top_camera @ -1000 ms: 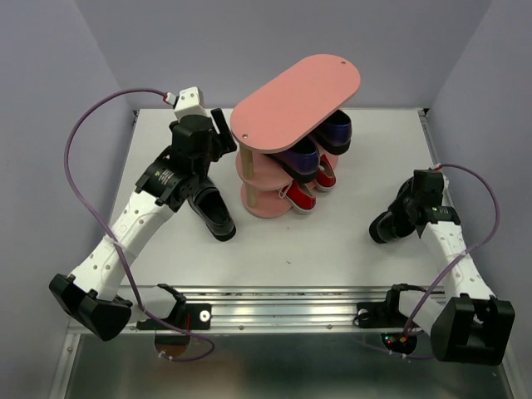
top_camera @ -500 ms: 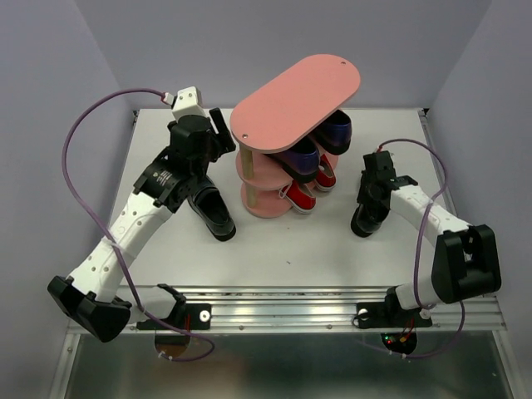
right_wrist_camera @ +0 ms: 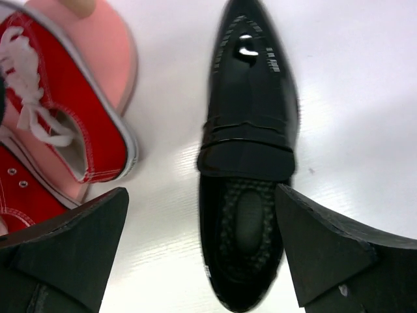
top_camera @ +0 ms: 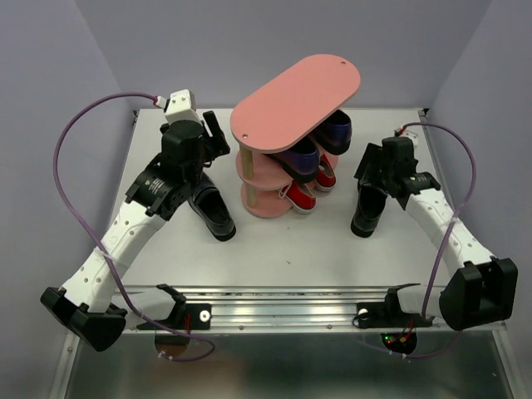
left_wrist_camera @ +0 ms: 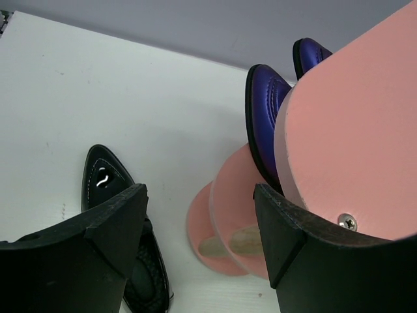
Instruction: Place and organize the shoes onto the shoe shelf
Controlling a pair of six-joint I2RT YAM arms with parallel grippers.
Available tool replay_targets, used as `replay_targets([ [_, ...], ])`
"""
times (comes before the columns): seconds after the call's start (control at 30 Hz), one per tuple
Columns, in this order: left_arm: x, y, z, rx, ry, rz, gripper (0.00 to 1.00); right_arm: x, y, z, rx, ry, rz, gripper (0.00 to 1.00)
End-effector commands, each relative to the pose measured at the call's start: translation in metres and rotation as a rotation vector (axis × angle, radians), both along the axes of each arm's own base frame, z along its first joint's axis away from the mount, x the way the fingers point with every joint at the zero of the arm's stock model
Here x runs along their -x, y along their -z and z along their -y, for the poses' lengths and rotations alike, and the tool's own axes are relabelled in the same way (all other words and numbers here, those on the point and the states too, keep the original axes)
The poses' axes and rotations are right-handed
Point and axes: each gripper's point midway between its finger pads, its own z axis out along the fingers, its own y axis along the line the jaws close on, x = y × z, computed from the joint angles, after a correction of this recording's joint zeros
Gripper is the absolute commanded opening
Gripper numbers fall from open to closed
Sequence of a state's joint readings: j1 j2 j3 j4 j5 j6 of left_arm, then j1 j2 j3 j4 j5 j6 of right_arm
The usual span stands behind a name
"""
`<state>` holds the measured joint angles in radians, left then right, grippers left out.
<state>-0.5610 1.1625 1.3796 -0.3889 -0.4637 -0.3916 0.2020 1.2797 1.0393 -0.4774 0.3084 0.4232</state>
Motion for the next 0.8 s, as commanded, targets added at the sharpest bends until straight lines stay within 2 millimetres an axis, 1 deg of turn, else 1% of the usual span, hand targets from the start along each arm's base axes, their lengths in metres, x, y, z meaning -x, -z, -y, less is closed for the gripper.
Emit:
replay_targets([
  [0.0,0.008,-0.016,-0.013,-0.007,-0.021,0.068,0.77,0.011,-0.017,0.037,-0.059,0.125,0.019,0.99],
  [0.07,0.011,-0.016,-0.016,-0.014,-0.022,0.075,0.77,0.019,-0.014,0.048,-0.089,0.148,0.006,1.00],
  [0.1,0.011,-0.016,-0.018,-0.020,-0.029,0.074,0.77,0.024,-0.007,0.055,-0.103,0.162,-0.013,1.00],
  [0.13,0.013,-0.016,-0.020,-0.021,-0.031,0.075,0.77,0.030,-0.001,0.056,-0.109,0.167,-0.037,1.00],
  [0.17,0.013,-0.015,-0.021,-0.028,-0.037,0.072,0.77,0.033,0.004,0.053,-0.124,0.164,-0.055,1.00],
  [0.2,0.013,-0.014,-0.022,-0.032,-0.042,0.071,0.77,0.038,0.015,0.051,-0.149,0.158,-0.087,1.00],
  [0.27,0.012,-0.012,-0.022,-0.034,-0.045,0.069,0.77,0.046,0.029,0.045,-0.186,0.160,-0.125,1.00],
  [0.3,0.011,-0.011,-0.022,-0.032,-0.044,0.069,0.77,0.053,0.043,0.040,-0.209,0.152,-0.162,1.00],
  [0.37,0.009,-0.009,-0.019,-0.031,-0.035,0.064,0.77,0.057,0.054,0.034,-0.243,0.152,-0.191,0.99],
  [0.4,0.008,-0.008,-0.018,-0.031,-0.033,0.060,0.77,0.059,0.058,0.028,-0.272,0.135,-0.203,0.98],
  [0.43,0.007,-0.006,-0.015,-0.030,-0.027,0.054,0.77,0.062,0.068,0.024,-0.290,0.128,-0.223,0.95],
  [0.47,0.006,-0.006,-0.014,-0.030,-0.024,0.054,0.77,0.064,0.073,0.022,-0.305,0.134,-0.230,0.91],
  [0.53,0.006,-0.005,-0.015,-0.032,-0.027,0.051,0.77,0.067,0.080,0.022,-0.310,0.144,-0.243,0.87],
  [0.57,0.005,-0.006,-0.015,-0.029,-0.027,0.054,0.77,0.068,0.085,0.025,-0.297,0.158,-0.246,0.84],
  [0.63,0.006,-0.006,-0.015,-0.028,-0.026,0.055,0.77,0.068,0.087,0.028,-0.282,0.170,-0.246,0.79],
  [0.77,0.008,-0.005,-0.015,-0.026,-0.027,0.054,0.77,0.065,0.090,0.030,-0.270,0.172,-0.244,0.64],
])
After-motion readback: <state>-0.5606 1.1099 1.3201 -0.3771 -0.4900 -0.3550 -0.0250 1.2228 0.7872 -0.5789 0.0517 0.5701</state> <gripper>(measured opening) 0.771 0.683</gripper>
